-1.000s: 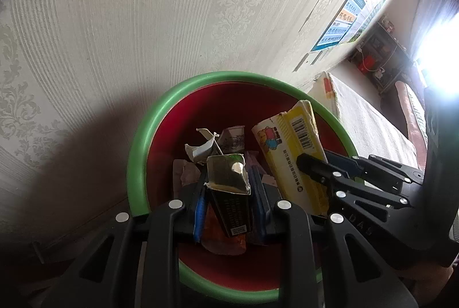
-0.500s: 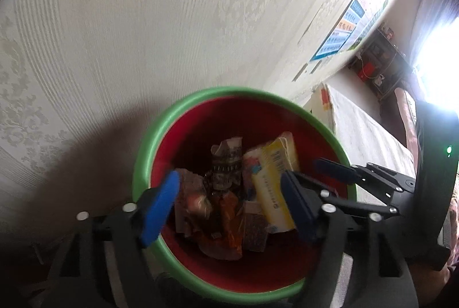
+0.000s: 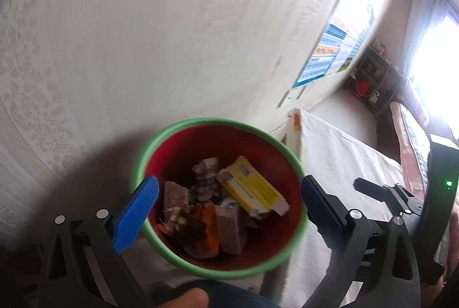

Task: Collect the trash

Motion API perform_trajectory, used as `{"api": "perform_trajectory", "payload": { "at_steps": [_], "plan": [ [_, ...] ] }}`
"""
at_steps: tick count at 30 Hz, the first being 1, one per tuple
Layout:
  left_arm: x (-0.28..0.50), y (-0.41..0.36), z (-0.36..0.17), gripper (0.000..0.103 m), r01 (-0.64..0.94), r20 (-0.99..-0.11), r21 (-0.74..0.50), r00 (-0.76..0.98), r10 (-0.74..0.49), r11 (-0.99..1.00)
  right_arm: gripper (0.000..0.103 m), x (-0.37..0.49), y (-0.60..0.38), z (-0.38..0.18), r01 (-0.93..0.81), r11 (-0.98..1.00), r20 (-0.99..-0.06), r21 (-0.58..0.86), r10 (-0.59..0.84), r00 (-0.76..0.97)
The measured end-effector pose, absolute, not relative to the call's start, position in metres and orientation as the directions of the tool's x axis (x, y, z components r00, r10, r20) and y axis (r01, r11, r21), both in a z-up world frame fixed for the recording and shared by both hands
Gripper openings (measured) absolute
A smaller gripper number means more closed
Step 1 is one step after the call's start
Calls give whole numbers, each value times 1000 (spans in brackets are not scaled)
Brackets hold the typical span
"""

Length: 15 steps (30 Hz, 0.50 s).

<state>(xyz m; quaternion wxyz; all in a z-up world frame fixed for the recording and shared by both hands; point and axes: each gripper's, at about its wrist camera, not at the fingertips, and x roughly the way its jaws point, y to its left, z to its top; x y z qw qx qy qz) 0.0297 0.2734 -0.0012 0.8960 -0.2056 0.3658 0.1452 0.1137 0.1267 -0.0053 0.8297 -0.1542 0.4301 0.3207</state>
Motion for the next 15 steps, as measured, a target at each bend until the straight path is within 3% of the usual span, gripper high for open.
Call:
{"api": "perform_trajectory", "payload": {
  "at_steps": [15],
  "plan": [
    [22, 112, 25, 95, -134, -651, -197, 759, -27, 971, 98, 76, -87, 14, -347, 938, -742, -21, 218, 634]
  ]
}}
